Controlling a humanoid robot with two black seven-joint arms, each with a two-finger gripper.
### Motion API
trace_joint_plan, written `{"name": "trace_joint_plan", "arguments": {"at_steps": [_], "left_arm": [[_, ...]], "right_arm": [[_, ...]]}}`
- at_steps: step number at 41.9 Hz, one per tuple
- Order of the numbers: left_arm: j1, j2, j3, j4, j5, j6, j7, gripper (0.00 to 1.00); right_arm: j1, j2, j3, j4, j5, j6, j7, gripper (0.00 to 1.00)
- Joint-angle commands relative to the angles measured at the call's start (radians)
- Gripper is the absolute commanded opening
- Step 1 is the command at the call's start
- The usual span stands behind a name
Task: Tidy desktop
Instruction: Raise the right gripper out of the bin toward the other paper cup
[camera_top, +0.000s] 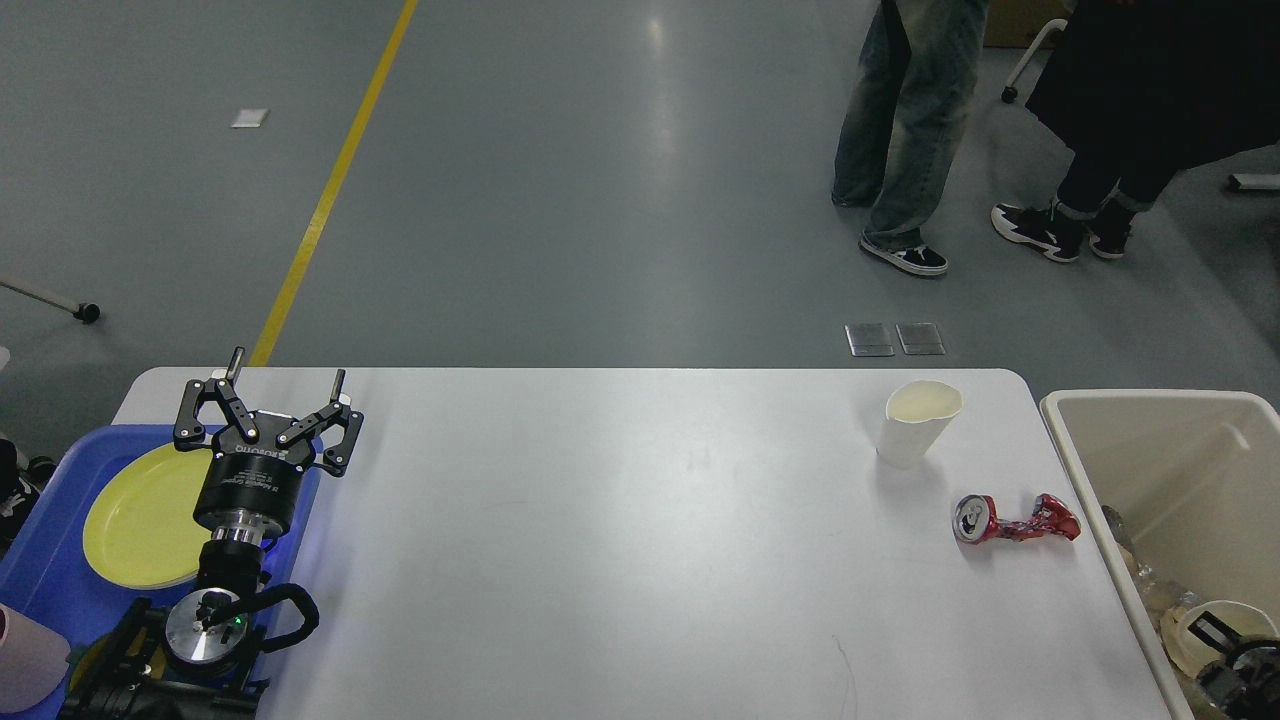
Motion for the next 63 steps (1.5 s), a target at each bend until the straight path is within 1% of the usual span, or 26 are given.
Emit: {"name": "trace_joint_plan", "arguments": {"at_steps": [1, 7, 8, 10, 11, 12, 13, 14, 16, 17, 29, 33, 40, 41, 45, 53, 54, 56, 59, 63], "left_arm": [[0.0, 0.0, 0.0, 0.0, 0.0, 0.0, -0.001, 0.96], [0.0, 0.0, 0.0, 0.0, 0.0, 0.0, 0.0, 0.96], [0.0, 0.0, 0.0, 0.002, 0.0, 0.0, -0.001, 0.96], [0.0, 0.0, 0.0, 0.0, 0.0, 0.0, 0.0, 0.96], [0.0, 0.0, 0.0, 0.0, 0.0, 0.0, 0.0, 0.96], [0.0, 0.0, 0.0, 0.0, 0.0, 0.0, 0.0, 0.96], [0.0, 0.0, 0.0, 0.0, 0.0, 0.0, 0.0, 0.96], [0.0, 0.0, 0.0, 0.002, 0.0, 0.0, 0.0, 0.96], [0.0, 0.0, 0.0, 0.0, 0.0, 0.0, 0.0, 0.96], [0.0, 0.0, 0.0, 0.0, 0.0, 0.0, 0.0, 0.96], [0.0, 0.0, 0.0, 0.0, 0.0, 0.0, -0.001, 0.96], [0.0, 0.0, 0.0, 0.0, 0.0, 0.0, 0.0, 0.96], [0.0, 0.0, 0.0, 0.0, 0.0, 0.0, 0.0, 0.96], [0.0, 0.0, 0.0, 0.0, 0.0, 0.0, 0.0, 0.96], [0.0, 0.0, 0.0, 0.0, 0.0, 0.0, 0.0, 0.96], [0.0, 0.0, 0.0, 0.0, 0.0, 0.0, 0.0, 0.96], [0.0, 0.0, 0.0, 0.0, 0.0, 0.0, 0.0, 0.96], [0.0, 0.0, 0.0, 0.0, 0.0, 0.0, 0.0, 0.96], [0.0, 0.0, 0.0, 0.0, 0.0, 0.0, 0.0, 0.96], [0.0, 0.0, 0.0, 0.0, 0.0, 0.0, 0.0, 0.96]], "right_arm": [[-0.004, 0.004, -0.002, 0.0, -0.002, -0.003, -0.001, 0.0], [-0.004, 0.001, 0.014, 0.001, 0.0, -0.008, -0.001, 0.0], [-0.004, -0.002, 0.018, 0.001, 0.001, -0.012, -0.001, 0.09], [-0.001, -0.007, 0.02, 0.001, 0.001, -0.029, -0.001, 0.5], [0.001, -0.007, 0.02, 0.001, 0.001, -0.04, 0.0, 0.66], [0.001, -0.008, 0.02, 0.001, 0.001, -0.05, 0.0, 0.71], [0.001, -0.007, 0.02, 0.001, 0.001, -0.061, 0.0, 0.73], [0.002, -0.007, 0.02, 0.004, 0.001, -0.069, 0.0, 0.77], [0.004, -0.007, 0.02, 0.008, 0.0, -0.086, 0.0, 0.99], [0.005, -0.007, 0.02, 0.009, 0.0, -0.089, 0.0, 1.0], [0.025, -0.008, 0.025, 0.026, 0.0, -0.081, 0.0, 1.0], [0.054, -0.023, 0.018, 0.083, -0.002, -0.077, 0.003, 1.0], [0.162, -0.154, 0.011, 0.256, -0.014, -0.054, 0.006, 1.0], [0.21, -0.187, 0.008, 0.309, -0.017, -0.044, 0.006, 1.0], [0.318, -0.246, -0.014, 0.411, -0.034, -0.009, 0.006, 1.0], [0.579, -0.303, -0.179, 0.58, -0.058, 0.075, 0.003, 1.0], [0.652, -0.307, -0.237, 0.63, -0.058, 0.104, 0.003, 1.0], [0.734, -0.307, -0.303, 0.681, -0.058, 0.135, 0.003, 1.0], [0.96, -0.298, -0.455, 0.828, -0.06, 0.221, 0.003, 1.0], [1.131, -0.277, -0.541, 0.929, -0.06, 0.307, 0.0, 1.0]]}}
